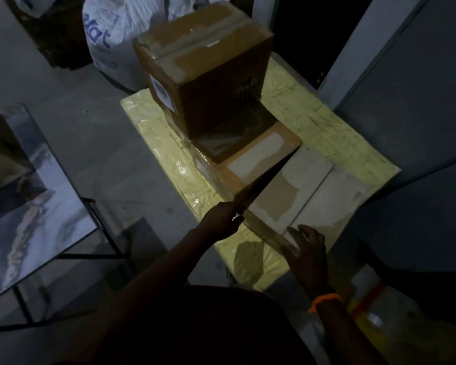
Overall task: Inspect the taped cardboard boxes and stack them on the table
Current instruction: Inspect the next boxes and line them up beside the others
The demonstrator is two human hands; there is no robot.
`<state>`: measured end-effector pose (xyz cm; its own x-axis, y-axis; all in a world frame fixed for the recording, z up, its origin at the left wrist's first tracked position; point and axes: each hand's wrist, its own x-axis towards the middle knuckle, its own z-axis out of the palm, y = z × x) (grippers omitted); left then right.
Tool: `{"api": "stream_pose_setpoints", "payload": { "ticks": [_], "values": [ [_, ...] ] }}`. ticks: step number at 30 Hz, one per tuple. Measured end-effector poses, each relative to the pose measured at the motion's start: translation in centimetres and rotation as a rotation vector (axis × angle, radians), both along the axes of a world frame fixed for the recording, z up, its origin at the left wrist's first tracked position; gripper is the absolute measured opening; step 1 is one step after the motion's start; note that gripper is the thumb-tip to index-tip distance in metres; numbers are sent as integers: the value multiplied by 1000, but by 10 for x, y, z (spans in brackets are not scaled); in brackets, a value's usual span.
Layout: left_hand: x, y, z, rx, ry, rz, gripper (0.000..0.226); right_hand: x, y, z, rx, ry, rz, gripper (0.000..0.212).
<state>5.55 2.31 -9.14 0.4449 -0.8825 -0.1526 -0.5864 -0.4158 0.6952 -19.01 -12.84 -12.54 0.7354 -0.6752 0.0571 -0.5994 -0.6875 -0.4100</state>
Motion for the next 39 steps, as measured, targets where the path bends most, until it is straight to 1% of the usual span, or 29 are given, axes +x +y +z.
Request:
{"api": "stream_pose_setpoints", "payload": {
  "ticks": [2, 4, 6, 8, 9, 10, 12, 13, 14, 15, 16, 17, 18, 19, 20, 22, 23, 24, 25, 26, 27, 30, 31, 32, 34, 35, 37, 39],
  "values": [
    [-12, -18, -1, -2, -2, -25, 23, -12, -22, 1, 42, -58, -73, 52],
    [-22, -33, -5, -22, 10, 29, 19, -23, -44, -1, 91, -96, -227, 58],
    [-30, -43, -8, -39, 20, 164, 28, -32, -64, -5, 172, -107, -386, 68],
    [-35, -50, -8, -22, -22, 277, 47, -33, -75, -4, 392, -184, -483, 80],
    [-36, -53, -9, -5, -29, 303, 52, -29, -77, -1, 501, -235, -511, 84],
    [-36, -57, -9, 6, -32, 309, 46, -24, -77, 2, 571, -277, -530, 86],
    [-36, -65, -5, 39, 1, 300, 23, -19, -75, 0, 628, -338, -570, 93],
    [-36, -68, -1, 65, 24, 290, 22, -19, -73, -4, 663, -368, -609, 95],
    [-35, -71, 2, 99, 45, 280, 27, -20, -68, -7, 715, -386, -674, 95],
    [-35, -72, 5, 122, 68, 282, 33, -22, -62, -9, 772, -405, -736, 91],
    [-35, -71, 7, 131, 85, 280, 37, -24, -54, -8, 825, -420, -770, 81],
    [-37, -70, 10, 143, 109, 268, 36, -26, -44, -6, 875, -444, -772, 71],
    [-38, -69, 12, 153, 126, 245, 30, -30, -32, -5, 911, -469, -770, 65],
    [-38, -66, 13, 163, 142, 221, 20, -31, -21, -1, 934, -490, -780, 65],
    [-40, -62, 14, 145, 170, 213, 20, -32, -10, 4, 944, -535, -789, 66],
    [-45, -53, 21, 67, 195, 178, 33, -38, 5, 7, 963, -634, -798, 69],
    [-48, -49, 29, 15, 198, 159, 28, -40, 12, 8, 963, -676, -803, 75],
    [-50, -45, 37, -40, 207, 143, 18, -42, 18, 14, 969, -711, -807, 86],
    [-50, -40, 45, -90, 225, 130, 18, -43, 23, 16, 974, -748, -819, 100],
    [-48, -35, 54, -120, 235, 118, 31, -43, 29, 22, 988, -762, -837, 112],
    [-44, -30, 63, -124, 241, 106, 41, -44, 34, 25, 986, -788, -837, 118],
    [-28, -9, 84, -142, 262, 60, 56, -43, 62, 45, 951, -877, -835, 122],
    [-23, 2, 90, -162, 291, 54, 59, -39, 78, 57, 946, -917, -838, 118],
    [-20, 12, 97, -184, 320, 51, 60, -35, 95, 72, 935, -964, -818, 106],
    [-16, 35, 110, -250, 363, 40, 60, -28, 130, 93, 878, -1037, -786, 70],
    [-15, 50, 116, -284, 386, 39, 59, -25, 148, 102, 841, -1057, -773, 61],
    [-9, 82, 124, -364, 443, 69, 55, -16, 179, 117, 766, -1076, -714, 60],
    [-1, 120, 130, -422, 535, 137, 50, 1, 204, 129, 668, -1044, -674, 61]
  ]
}}
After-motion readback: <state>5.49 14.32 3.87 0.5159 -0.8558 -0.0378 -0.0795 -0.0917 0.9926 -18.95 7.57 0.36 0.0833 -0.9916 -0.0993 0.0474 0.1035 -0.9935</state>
